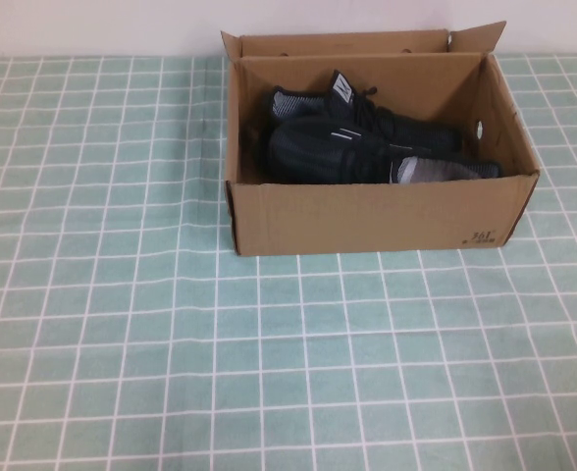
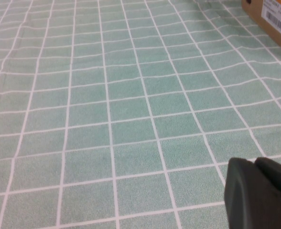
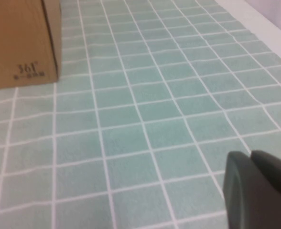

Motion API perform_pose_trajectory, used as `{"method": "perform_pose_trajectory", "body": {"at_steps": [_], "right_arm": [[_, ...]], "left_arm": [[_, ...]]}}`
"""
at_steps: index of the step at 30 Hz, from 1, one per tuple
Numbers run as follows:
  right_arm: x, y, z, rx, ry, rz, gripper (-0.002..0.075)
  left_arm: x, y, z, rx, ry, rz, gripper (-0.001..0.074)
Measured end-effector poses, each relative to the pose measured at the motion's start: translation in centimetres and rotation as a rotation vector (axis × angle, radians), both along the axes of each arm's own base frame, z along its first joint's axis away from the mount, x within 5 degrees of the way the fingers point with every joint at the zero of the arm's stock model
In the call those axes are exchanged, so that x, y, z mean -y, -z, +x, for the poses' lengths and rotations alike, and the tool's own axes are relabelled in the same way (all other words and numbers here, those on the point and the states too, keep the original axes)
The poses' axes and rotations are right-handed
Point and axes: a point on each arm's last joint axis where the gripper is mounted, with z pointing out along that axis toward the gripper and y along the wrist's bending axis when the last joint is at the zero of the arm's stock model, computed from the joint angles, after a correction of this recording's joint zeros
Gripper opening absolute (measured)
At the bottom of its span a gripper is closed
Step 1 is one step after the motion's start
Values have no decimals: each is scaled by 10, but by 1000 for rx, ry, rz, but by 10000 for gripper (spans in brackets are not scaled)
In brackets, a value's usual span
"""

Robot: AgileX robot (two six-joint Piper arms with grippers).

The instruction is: Put shoes into padded shoe box

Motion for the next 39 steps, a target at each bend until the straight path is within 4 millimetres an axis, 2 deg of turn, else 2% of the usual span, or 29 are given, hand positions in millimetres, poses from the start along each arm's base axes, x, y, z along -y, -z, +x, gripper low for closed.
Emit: {"method": "perform_pose_trajectory", "body": {"at_steps": [39], "right_arm": [[0, 0, 0, 0, -5, -9, -7]], "left_arm": [[0, 0, 0, 1, -1, 8, -4]]}}
